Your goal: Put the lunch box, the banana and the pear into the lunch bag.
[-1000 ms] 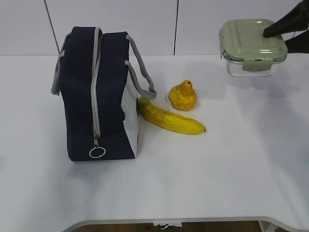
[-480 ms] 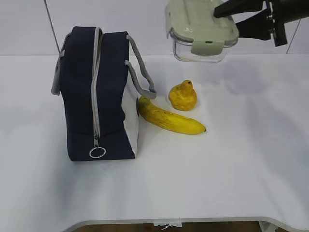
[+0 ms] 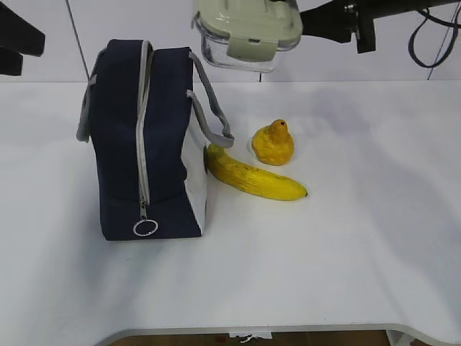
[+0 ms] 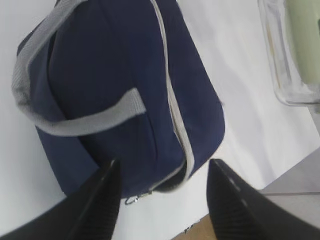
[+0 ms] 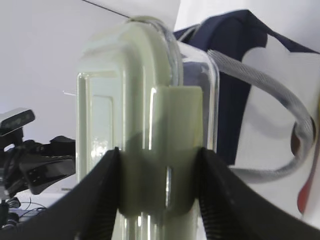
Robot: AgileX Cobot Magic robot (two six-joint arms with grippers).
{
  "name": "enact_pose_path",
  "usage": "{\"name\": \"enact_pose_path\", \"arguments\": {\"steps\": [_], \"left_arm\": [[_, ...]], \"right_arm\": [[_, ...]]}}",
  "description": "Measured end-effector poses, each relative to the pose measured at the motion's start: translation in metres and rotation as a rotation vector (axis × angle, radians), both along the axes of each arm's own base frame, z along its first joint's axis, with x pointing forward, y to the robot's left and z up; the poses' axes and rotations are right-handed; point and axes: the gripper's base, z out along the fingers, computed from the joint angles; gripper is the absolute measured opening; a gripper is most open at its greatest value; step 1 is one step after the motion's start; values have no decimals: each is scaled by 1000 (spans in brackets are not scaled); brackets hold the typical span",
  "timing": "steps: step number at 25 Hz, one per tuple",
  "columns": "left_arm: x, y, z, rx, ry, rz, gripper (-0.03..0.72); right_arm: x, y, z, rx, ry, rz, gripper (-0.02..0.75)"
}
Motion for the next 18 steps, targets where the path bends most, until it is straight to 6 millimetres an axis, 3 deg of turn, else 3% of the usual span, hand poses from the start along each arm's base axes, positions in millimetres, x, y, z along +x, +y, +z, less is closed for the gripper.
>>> {"name": "enact_pose_path", "arguments": {"steps": [4,5,8,10,11,13,18], "left_arm": [[25,-9,-20,-4,68,-39,419],[31,-11,-12,-4,40,-47,419],[48,-28,-30,-5,95,-100,419],[49,-29,-31,-3,95,-103,419],[59,-42,-44,6,127,-141,419],[64,-47,-52,26,143,-154,415],[71,-48,-66,65,164,-157,389]], "right_arm": [[1,14,2,11,-23,-17,349],[1,17,2,12,-26,-21,349],[1,24,2,6,-46,-28,349],[1,28,2,2,-53,-29,349],[1,30,2,1,-55,-32,349],[0,34,2,1,-58,-25,349],[-2,39,2,2,-59,-12,349]]}}
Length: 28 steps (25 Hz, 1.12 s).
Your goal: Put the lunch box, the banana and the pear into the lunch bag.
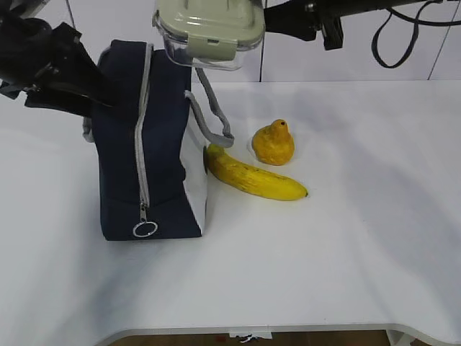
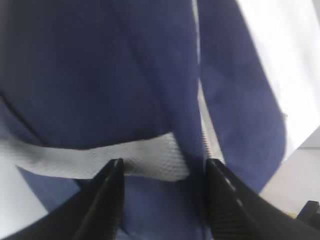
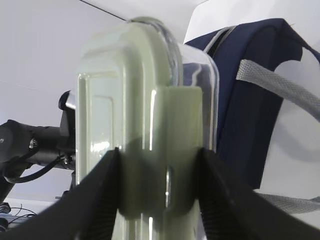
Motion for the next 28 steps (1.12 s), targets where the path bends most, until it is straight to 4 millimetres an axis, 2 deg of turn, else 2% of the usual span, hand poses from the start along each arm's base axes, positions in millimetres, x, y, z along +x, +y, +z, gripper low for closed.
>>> {"name": "enact_pose_path", "arguments": {"steps": [4,7,9,10,11,19,24,28], "left_arm": [[0,1,-1,9,2,0,389],[1,1,-1,14,-3,3,275],[1,1,-1,17,-2,2,142],[1,1,-2,17,-1,2,142],[1,2,-2,26,-1,0,27],[0,1,-2,26,3,-6,11],[-1,1,-2,25,13,-18,11],[-1,1,-2,24,15,-21,10]], "right_arm": [[1,-1,0,-2,-3,-13,349],[2,-1,0,-3,-7,-26,349],[2,0,0,-3,-7,-28,349],[2,0,0,-3,-8,-28,349],[2,2,0,-3,-8,-24,349],[0,28,-12,30,31,29,349],[7,44,-30,62,75,44,349],[16,45,-48,55,104,25,349]]}}
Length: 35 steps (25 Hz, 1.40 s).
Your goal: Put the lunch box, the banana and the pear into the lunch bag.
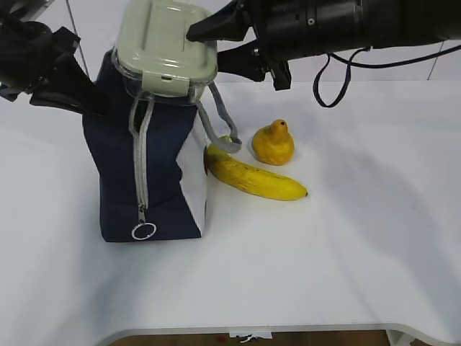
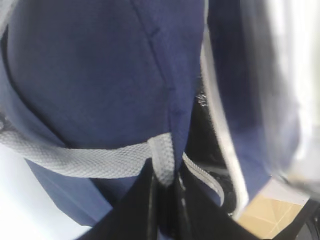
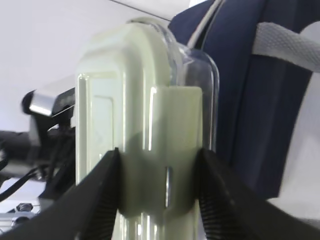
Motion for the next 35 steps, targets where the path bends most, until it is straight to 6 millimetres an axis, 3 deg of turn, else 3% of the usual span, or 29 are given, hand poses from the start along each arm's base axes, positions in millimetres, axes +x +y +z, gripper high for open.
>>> {"name": "enact_pose_path", "arguments": {"steps": [7,13,26,28,35], "left_arm": [[-1,0,0,0,5,-5,9],[-1,0,0,-1,8,-8,9],[-1,-4,3,-58,20,-2,8],[-2,-4,3,-57,23,-5,8],[-2,-5,4,-80,25,-14,8]], "right_arm": [[20,-8,-32,-142,-27,-103,349],[26,-16,-37,-250,-90,-146,349],[16,32,-24,-244,-180,-30,348],[19,35,-32,-245,-165,-25,348],[28,48,-90,-272,-41,18,348]]}}
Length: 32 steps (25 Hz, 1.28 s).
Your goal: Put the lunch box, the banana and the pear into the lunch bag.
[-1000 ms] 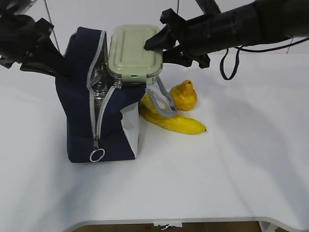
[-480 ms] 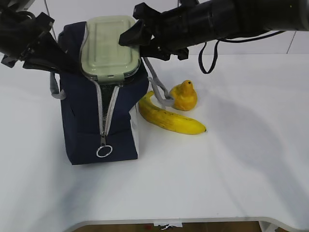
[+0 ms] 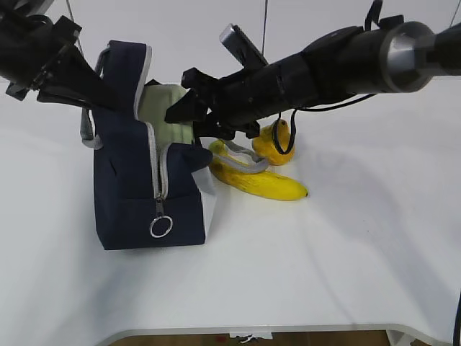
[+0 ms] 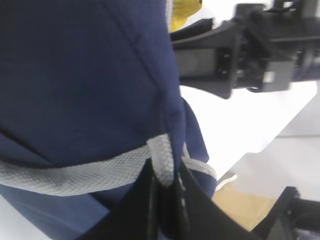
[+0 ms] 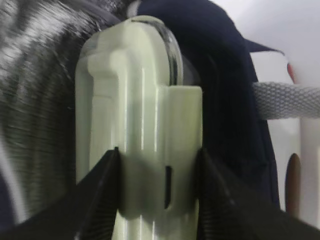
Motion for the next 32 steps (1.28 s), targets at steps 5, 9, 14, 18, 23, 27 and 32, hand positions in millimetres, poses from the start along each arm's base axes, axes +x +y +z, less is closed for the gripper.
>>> {"name": "enact_pose_path", "arguments": {"steps": [5,9,14,18,23,27,32], "left_arm": [[-1,2,-2,54,-51,-64,8],[-2,4,-6,94,-50,-92,7],[-2,5,-8,107,-48,-98,7],[-2,5,-8,107,-48,-98,6],[-2,5,-8,106,-48,-98,6],[-2,5,-8,104,-47,-97,6],[-3,5,-8,102,-42,-103,6]], "right_arm": [[1,3,-1,21,15,31,348],[-1,14,9,26,-25,94,348],[0,23,-1,20,-13,118,348],[4,26,-24,13,34,114,348],[7,28,-43,4,67,114,348],[7,28,-50,-25,67,130,352],[6,28,-50,-30,65,132,404]]}}
